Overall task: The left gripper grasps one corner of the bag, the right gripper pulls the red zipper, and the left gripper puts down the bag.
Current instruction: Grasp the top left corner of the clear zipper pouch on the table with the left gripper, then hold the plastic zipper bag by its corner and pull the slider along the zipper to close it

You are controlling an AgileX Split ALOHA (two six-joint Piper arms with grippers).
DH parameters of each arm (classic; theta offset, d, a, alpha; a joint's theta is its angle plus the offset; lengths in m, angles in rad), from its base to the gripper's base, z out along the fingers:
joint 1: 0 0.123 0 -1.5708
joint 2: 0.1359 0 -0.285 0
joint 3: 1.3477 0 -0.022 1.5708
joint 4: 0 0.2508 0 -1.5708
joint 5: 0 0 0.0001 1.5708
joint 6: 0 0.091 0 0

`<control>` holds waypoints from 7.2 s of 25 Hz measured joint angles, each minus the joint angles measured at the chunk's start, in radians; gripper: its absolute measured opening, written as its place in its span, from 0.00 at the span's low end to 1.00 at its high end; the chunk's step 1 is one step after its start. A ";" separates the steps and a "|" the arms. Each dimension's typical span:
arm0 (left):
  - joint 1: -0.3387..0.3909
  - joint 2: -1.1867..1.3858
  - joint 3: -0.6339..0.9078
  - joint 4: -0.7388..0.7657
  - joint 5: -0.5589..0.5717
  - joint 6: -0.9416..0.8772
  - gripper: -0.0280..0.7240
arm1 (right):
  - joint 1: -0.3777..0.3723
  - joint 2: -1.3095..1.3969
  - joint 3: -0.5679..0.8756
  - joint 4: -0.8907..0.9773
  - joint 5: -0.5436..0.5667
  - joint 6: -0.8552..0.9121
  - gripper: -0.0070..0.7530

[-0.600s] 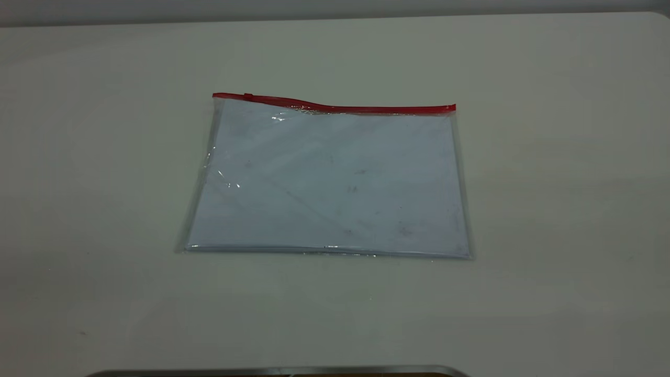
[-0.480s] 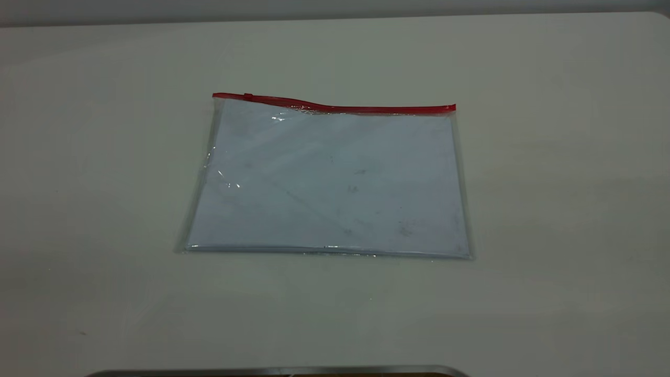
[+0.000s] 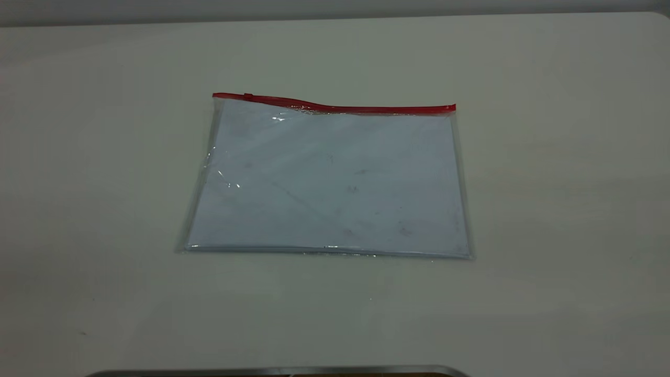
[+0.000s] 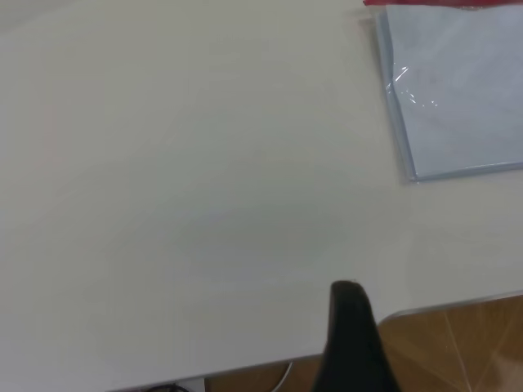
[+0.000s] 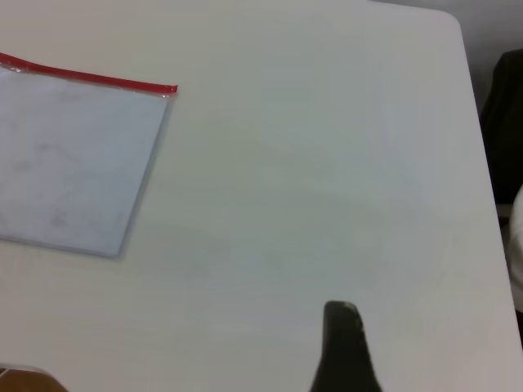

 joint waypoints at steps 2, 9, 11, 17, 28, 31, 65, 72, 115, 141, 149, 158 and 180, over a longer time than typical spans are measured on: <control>0.000 0.000 0.000 0.000 0.000 0.000 0.82 | 0.000 0.000 0.000 0.000 0.000 0.000 0.77; 0.000 0.000 0.000 0.000 0.000 0.000 0.82 | 0.000 0.000 0.000 0.000 0.000 0.000 0.77; 0.000 0.000 0.000 0.000 0.000 0.000 0.82 | 0.000 0.000 0.000 0.000 0.000 0.000 0.77; 0.000 0.000 0.000 0.000 0.000 0.000 0.82 | 0.000 0.000 0.000 0.000 0.000 0.000 0.77; 0.000 0.011 -0.006 0.000 -0.007 -0.017 0.82 | 0.000 0.000 0.000 0.001 0.000 0.000 0.77; 0.000 0.095 -0.044 0.000 -0.060 -0.056 0.82 | 0.000 0.000 0.000 0.002 -0.002 0.001 0.77; 0.000 1.955 -0.649 -0.631 -0.698 0.543 0.82 | 0.000 1.048 -0.197 0.063 -0.460 0.002 0.77; 0.000 2.125 -0.723 -0.820 -0.703 0.747 0.82 | 0.000 1.285 -0.287 0.071 -0.486 -0.003 0.77; -0.071 2.552 -0.917 -1.440 -0.706 1.350 0.75 | 0.000 1.470 -0.299 0.160 -0.592 -0.121 0.77; -0.096 2.553 -1.336 -0.881 -0.195 1.843 0.11 | 0.138 1.779 -0.474 0.745 -0.707 -0.962 0.77; -0.153 2.553 -1.336 -0.898 -0.196 1.979 0.11 | 0.240 1.989 -0.657 0.991 -0.653 -1.270 0.77; -0.180 2.553 -1.336 -1.006 -0.190 1.984 0.11 | 0.275 2.155 -0.783 1.268 -0.556 -1.548 0.77; -0.238 2.553 -1.336 -1.055 -0.191 1.985 0.11 | 0.283 2.236 -0.859 1.413 -0.490 -1.646 0.56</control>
